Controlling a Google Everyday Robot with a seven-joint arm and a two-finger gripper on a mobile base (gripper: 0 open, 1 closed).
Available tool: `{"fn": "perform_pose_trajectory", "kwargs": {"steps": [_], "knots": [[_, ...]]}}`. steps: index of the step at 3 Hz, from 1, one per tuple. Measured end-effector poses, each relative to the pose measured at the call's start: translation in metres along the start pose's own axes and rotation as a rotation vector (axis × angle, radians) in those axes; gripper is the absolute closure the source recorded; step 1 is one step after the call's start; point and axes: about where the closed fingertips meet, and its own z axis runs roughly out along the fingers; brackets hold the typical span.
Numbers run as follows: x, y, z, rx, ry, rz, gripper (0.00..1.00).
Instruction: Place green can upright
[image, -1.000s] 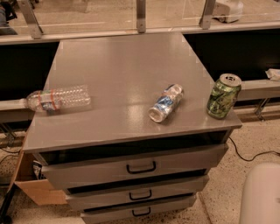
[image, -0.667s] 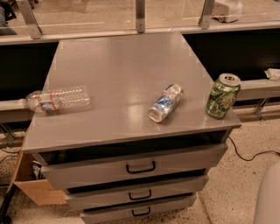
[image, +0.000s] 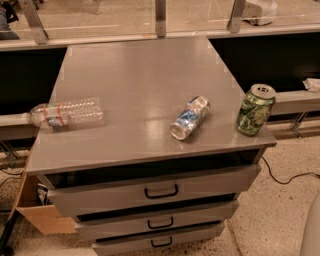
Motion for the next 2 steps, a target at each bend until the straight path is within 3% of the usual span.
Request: {"fn": "perform_pose_trajectory", "kwargs": {"steps": [1, 2], "knots": [[0.0371, 0.0031, 0.0396, -0.052, 0.01, 0.048, 0.0], [0.0371, 0.0032, 0.0397, -0.052, 0.01, 0.049, 0.0]]}}
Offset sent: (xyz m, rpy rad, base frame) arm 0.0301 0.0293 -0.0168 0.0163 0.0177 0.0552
